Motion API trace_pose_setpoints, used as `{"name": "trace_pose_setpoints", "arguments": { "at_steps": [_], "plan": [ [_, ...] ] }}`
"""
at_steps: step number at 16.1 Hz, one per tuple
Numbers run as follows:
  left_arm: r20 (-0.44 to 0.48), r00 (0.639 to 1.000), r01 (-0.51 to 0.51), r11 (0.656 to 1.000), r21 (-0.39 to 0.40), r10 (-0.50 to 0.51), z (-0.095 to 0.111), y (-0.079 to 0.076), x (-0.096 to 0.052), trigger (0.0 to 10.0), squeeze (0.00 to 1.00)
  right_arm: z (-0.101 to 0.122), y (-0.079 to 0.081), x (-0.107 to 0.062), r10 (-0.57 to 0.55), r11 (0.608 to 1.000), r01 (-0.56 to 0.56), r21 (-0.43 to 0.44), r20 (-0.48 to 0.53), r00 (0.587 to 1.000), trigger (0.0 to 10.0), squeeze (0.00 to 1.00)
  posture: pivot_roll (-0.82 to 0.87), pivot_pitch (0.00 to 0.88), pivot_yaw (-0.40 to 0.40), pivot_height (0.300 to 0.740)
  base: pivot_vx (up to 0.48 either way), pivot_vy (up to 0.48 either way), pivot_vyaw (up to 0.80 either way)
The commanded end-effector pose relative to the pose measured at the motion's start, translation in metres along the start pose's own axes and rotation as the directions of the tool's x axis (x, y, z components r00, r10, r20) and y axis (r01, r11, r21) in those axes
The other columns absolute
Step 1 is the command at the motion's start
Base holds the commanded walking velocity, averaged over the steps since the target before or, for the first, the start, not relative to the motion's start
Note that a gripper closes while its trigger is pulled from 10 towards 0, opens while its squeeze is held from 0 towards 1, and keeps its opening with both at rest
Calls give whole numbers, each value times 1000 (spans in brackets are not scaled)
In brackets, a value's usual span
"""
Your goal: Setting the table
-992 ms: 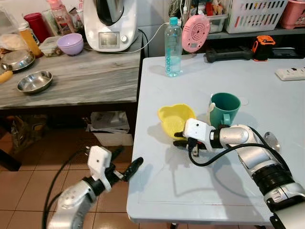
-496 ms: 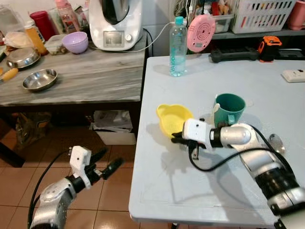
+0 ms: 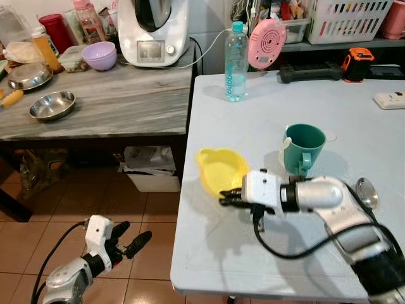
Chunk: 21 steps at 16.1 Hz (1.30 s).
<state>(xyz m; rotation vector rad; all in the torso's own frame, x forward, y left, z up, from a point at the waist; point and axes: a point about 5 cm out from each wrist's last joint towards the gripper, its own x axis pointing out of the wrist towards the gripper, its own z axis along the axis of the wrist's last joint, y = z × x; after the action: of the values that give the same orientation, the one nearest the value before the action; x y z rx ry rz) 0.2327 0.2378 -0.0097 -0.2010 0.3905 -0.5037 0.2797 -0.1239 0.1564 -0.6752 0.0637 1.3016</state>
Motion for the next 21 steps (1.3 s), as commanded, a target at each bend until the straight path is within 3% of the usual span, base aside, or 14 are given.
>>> {"name": "trace_pose_setpoints", "arguments": {
  "at_steps": [1,3,4,6,7,8,9,10,11,12,15,16,18,21],
  "plan": [
    [28,995,-98,995,21,97,3,12,-11,10000,0,8,0,-2,-62,998,63,-22,35,997,0,0,-72,17,98,740,0,0,0],
    [83,969,-235,972,26,232,14,25,-13,10000,0,13,2,0,-156,988,156,12,71,985,0,0,-76,13,93,740,0,0,0],
    [130,937,-328,945,9,324,25,34,-15,10000,0,14,2,1,-271,962,266,60,89,958,0,0,-75,10,91,740,0,0,0],
    [324,922,-250,964,86,211,66,15,19,10000,0,10,0,0,-393,915,381,132,83,916,0,0,-73,8,90,740,0,0,0],
    [361,914,-239,965,105,187,76,10,27,10000,0,8,-1,0,-417,904,403,144,78,906,0,0,-73,8,90,740,0,0,0],
    [427,886,-257,958,126,182,109,4,44,10000,0,2,-1,-1,-503,855,488,178,51,863,0,0,-79,2,94,740,0,0,0],
    [456,872,-266,954,140,176,128,-3,55,10000,0,-4,-1,-3,-553,819,537,203,26,833,0,0,-79,0,92,740,0,0,0],
    [513,846,-267,948,171,146,150,-29,73,10000,0,-10,-1,-6,-610,769,593,236,-5,792,0,0,-81,0,93,740,0,0,0],
    [601,795,-251,947,201,83,178,-78,87,10000,0,-17,-1,-11,-686,694,673,255,-48,726,0,0,-90,0,94,740,0,0,0],
    [625,780,-225,951,214,44,186,-98,89,10000,0,-19,0,-12,-712,661,696,279,-60,700,0,0,-91,0,94,740,0,0,0],
    [648,762,-213,953,216,24,190,-119,82,10000,0,-14,5,-11,-746,615,718,326,-53,663,0,0,-103,0,94,740,0,0,0],
    [642,766,-217,946,239,14,185,-119,79,10000,0,-11,7,-9,-744,617,711,336,-44,667,0,0,-103,0,94,740,0,0,0],
    [585,809,-261,928,265,60,161,-105,62,10000,0,1,11,-3,-737,623,685,378,-10,676,0,0,-108,0,91,740,0,0,0],
    [546,829,-312,911,269,122,154,-97,56,10000,0,5,11,-1,-730,632,672,385,6,683,0,0,-106,0,84,740,0,0,0]
  ]
}}
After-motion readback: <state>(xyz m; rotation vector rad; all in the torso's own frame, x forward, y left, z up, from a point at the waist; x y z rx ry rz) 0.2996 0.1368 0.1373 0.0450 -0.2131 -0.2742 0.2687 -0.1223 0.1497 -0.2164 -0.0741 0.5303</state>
